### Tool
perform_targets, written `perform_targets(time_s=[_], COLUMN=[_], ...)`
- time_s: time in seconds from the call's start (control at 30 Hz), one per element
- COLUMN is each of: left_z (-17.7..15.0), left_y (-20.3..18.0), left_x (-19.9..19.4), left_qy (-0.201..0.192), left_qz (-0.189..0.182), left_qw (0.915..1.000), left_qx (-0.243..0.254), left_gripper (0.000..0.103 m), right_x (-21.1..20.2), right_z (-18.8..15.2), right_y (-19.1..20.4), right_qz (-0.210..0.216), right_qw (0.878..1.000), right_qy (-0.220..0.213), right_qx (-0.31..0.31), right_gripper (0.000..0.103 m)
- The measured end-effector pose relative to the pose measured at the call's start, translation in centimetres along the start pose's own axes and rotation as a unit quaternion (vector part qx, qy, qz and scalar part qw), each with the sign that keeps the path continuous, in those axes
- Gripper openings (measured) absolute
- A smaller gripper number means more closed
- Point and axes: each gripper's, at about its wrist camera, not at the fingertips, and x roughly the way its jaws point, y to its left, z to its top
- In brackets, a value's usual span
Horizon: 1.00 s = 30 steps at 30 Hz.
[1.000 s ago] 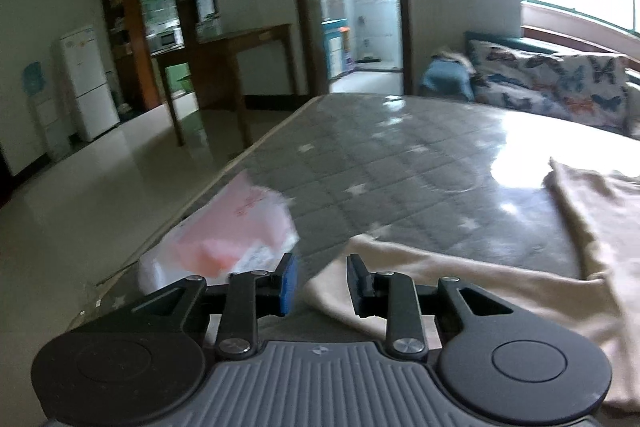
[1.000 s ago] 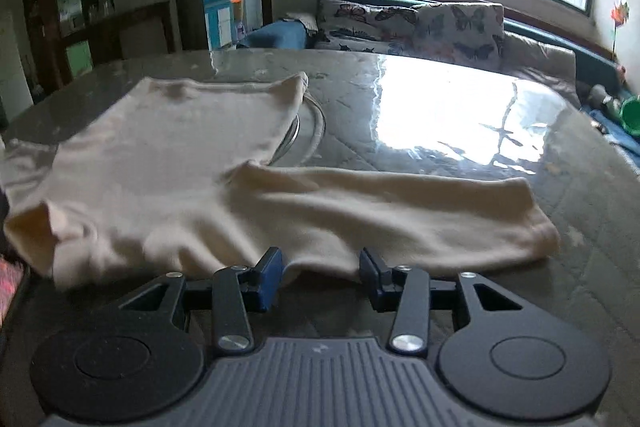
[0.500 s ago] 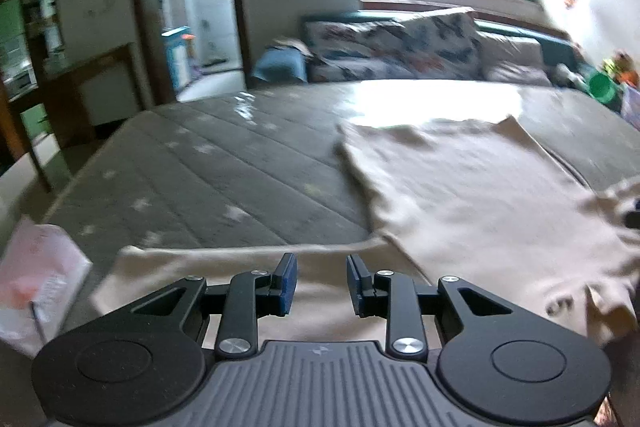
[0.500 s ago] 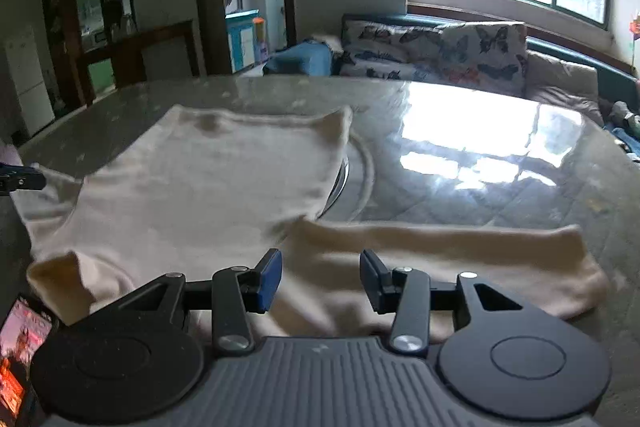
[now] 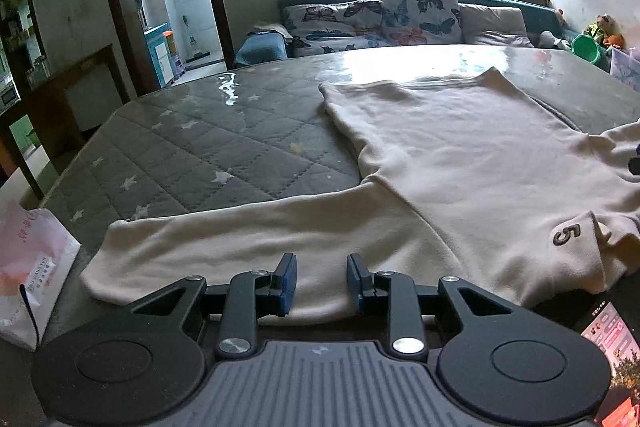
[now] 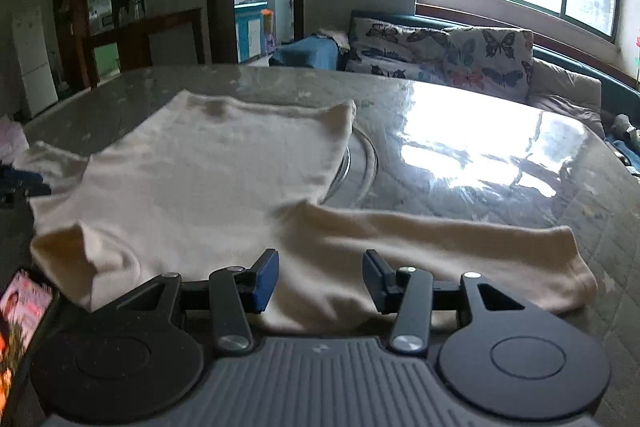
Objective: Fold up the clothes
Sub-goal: 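Open both grippers and release the folded sleeve onto the shirt body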
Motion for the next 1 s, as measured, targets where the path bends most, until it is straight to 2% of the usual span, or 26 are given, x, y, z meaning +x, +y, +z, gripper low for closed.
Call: perform_targets(time_s=[0.17, 0.43, 0.63, 0.7, 0.83, 1.0], left_z=[0.4, 1.6, 0.3, 0.1, -0.1, -0.6], left_y=[0.3, -0.9, -1.1, -0.7, 0.7, 2.4], left_x=[-0.6, 0.1, 0.6, 0.3, -0.1, -0.2], left_qy=[-0.006, -0.019, -0.007, -0.007, -0.007, -0.006], left_qz=[0.0, -0.023, -0.026, -0.025, -0.006, 0.014], left_qw=[1.0, 0.9995, 0.9996, 0.9997, 0.9996, 0.998], left_qx=[-0.008, -0.006, 0.004, -0.004, -0.025, -0.062], left_gripper=[0.03, 0.03, 0.03, 0.03, 0.031, 0.035], right_x=[1.2, 0.9, 0.6, 0.3, 0.6, 1.8], right_z=[-0.5, -0.7, -1.2, -1.0, -0.4, -0.8], right_y=[0.5, 0.5, 0.5, 0.4, 0.4, 1.1], right_qz=[0.004, -0.002, -0.003, -0.002, 0.0, -0.002], right_qw=[1.0, 1.0, 1.0, 1.0, 1.0, 1.0], right_qy=[0.012, 0.006, 0.008, 0.003, -0.013, -0.007], right_qx=[-0.001, 0.0, -0.007, -0.007, -0.004, -0.006], right_gripper=[0.048, 0.05, 0.053, 0.053, 0.062, 0.07])
